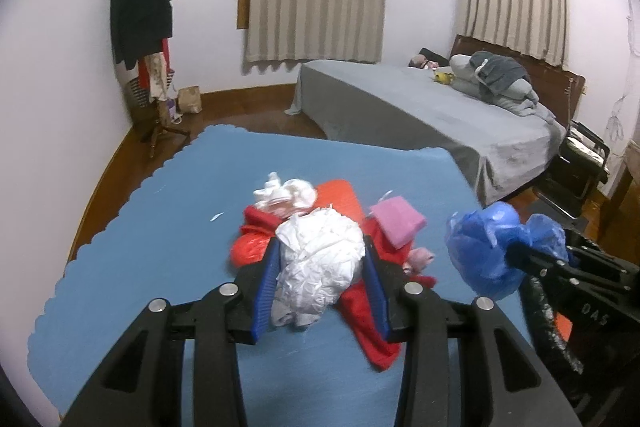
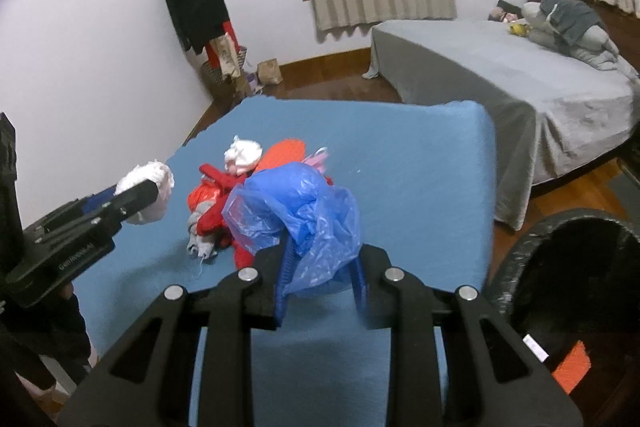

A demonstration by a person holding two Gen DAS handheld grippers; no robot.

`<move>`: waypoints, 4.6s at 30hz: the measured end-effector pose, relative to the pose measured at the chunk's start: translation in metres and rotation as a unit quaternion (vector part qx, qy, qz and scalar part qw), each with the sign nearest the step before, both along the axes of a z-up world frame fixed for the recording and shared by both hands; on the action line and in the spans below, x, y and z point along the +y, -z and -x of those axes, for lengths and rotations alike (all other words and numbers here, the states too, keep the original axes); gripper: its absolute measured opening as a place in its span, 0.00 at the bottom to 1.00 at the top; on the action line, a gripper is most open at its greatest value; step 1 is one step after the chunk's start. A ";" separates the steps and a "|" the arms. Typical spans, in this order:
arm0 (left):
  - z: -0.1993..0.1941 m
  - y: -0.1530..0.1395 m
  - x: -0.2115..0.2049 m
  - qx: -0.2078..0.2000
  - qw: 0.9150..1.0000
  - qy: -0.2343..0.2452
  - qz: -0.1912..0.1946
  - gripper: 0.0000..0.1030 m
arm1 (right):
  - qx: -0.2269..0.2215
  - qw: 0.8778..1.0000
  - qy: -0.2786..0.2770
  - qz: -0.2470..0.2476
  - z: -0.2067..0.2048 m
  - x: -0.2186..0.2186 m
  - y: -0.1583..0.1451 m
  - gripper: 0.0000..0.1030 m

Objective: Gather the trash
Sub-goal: 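Move both tools over the bin and release the tissue and blue bag, then move both tools back toward the remaining pile on the mat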

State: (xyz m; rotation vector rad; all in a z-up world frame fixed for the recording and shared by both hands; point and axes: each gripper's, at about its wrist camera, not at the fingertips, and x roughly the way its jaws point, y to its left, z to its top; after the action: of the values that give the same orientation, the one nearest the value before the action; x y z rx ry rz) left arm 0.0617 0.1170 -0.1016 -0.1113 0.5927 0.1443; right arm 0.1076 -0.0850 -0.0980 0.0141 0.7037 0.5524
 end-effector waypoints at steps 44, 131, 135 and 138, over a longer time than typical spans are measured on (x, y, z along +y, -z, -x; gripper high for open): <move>-0.050 -0.036 -0.213 -0.040 0.971 0.234 0.019 0.39 | -0.047 0.969 0.243 0.011 0.047 -0.224 -0.025 0.24; -0.038 0.014 0.012 0.011 0.999 -0.033 -0.036 0.76 | -0.040 0.987 0.151 0.029 -0.008 -0.086 0.002 0.95; -0.037 0.031 0.032 0.032 0.998 -0.051 -0.029 0.70 | -0.037 0.989 0.140 0.034 -0.011 -0.076 0.008 0.95; -0.037 0.046 0.044 0.051 0.997 -0.062 -0.022 0.67 | -0.033 0.990 0.131 0.038 -0.013 -0.068 0.013 0.94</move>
State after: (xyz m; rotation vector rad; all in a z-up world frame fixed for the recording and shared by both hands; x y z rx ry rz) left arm 0.0989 0.1612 -0.1478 -0.0990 0.6840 0.2834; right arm 0.1211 -0.1526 -0.1112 0.0170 0.6464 0.2718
